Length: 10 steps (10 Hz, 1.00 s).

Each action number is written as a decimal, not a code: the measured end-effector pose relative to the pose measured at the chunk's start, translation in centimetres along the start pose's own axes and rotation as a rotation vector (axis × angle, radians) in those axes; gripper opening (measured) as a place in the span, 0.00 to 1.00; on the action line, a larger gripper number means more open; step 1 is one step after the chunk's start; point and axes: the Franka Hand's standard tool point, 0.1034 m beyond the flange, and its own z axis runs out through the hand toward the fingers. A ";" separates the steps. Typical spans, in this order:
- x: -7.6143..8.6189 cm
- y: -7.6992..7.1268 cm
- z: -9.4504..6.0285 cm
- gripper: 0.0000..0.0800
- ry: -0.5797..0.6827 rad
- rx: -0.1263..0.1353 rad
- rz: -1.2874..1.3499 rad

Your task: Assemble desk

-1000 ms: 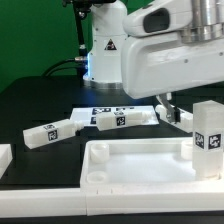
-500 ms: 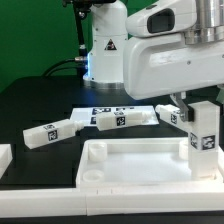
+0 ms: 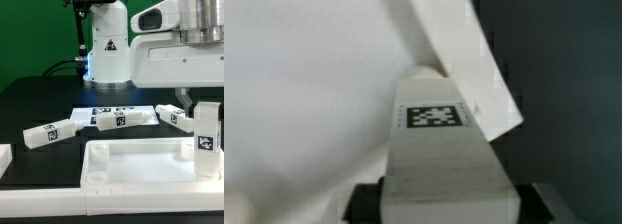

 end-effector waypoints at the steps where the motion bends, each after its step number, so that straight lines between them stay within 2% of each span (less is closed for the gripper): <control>1: 0.1 0.0 0.0 0.36 0.012 -0.003 0.175; 2: 0.1 0.1 0.0 0.36 0.010 0.008 0.213; 5: -0.1 0.1 0.0 0.36 -0.001 0.012 0.411; 7: -0.8 -0.5 0.1 0.36 0.016 0.037 0.763; 9: -0.8 -0.4 0.2 0.36 0.018 0.031 0.657; 10: -0.8 -0.2 0.2 0.50 0.020 0.021 0.488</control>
Offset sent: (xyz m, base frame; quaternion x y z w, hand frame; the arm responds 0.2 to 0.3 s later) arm 0.0000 0.0000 0.0000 0.0000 0.0000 0.1296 0.9916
